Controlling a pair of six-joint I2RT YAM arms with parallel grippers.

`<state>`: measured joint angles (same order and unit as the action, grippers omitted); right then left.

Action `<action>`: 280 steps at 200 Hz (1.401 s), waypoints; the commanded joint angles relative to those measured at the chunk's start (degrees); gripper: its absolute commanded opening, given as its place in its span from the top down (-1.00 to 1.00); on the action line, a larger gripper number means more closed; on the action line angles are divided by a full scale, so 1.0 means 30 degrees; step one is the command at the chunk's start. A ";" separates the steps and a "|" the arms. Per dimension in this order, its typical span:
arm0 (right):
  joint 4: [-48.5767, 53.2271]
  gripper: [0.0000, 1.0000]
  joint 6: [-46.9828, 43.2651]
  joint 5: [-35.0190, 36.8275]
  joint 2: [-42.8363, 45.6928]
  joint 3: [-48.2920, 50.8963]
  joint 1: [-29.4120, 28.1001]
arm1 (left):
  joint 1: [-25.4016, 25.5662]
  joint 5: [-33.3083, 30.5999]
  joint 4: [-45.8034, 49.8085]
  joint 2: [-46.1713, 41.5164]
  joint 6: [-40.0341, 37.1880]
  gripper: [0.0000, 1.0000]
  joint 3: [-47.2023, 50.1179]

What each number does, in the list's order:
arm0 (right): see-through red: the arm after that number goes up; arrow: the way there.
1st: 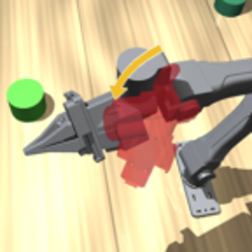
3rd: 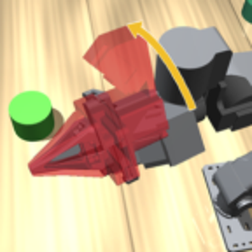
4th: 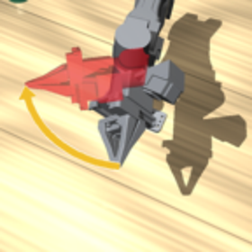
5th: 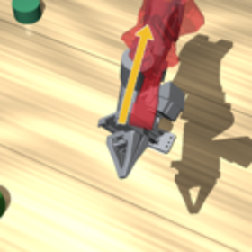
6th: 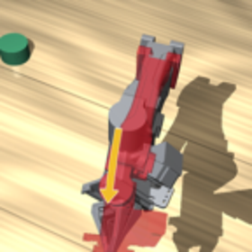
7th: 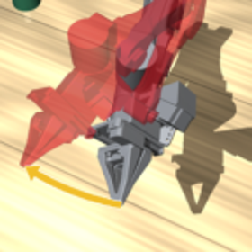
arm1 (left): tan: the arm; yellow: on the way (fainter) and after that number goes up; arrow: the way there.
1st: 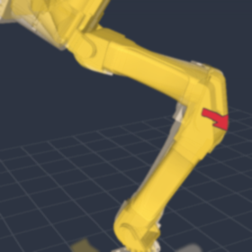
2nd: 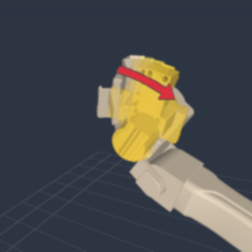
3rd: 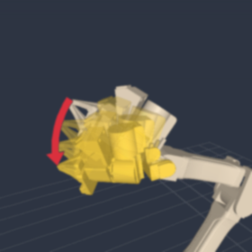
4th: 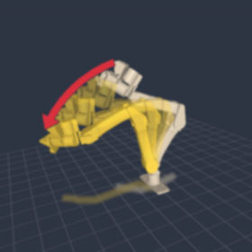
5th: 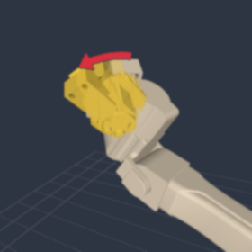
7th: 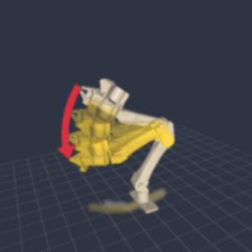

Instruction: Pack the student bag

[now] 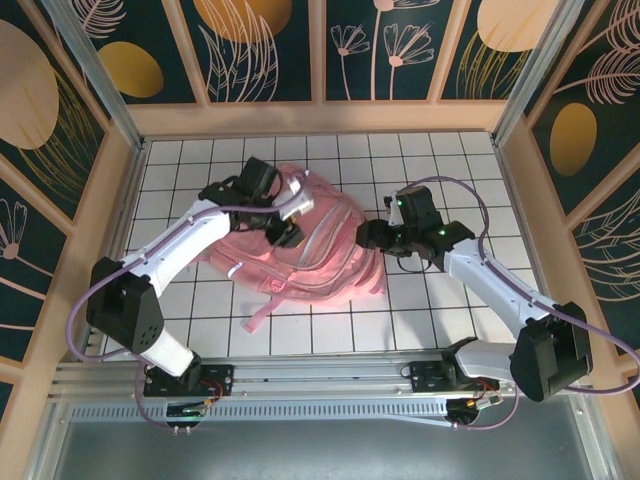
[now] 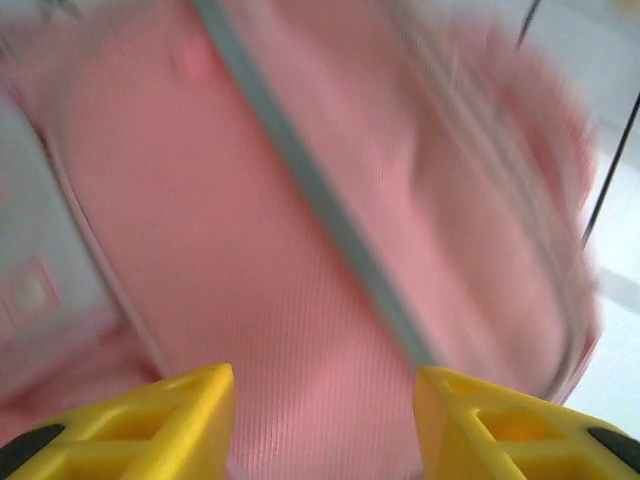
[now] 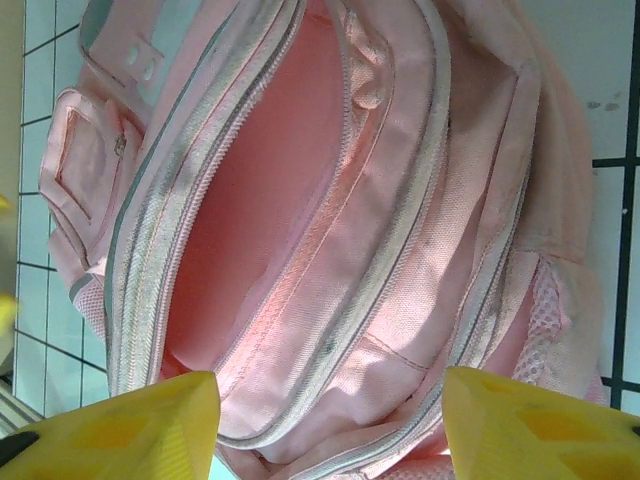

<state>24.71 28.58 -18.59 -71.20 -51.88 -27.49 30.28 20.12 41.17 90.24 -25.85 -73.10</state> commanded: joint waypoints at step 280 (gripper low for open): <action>-0.1889 -0.22 0.0419 0.1905 0.5800 0.3823 -0.4253 | 0.3086 0.2894 -1.6916 -0.2947 -0.0613 1.00 0.8213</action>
<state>21.32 30.52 -17.06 -58.63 -43.79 -38.06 38.52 21.76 0.21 77.32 -43.48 -42.26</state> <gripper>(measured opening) 0.609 0.048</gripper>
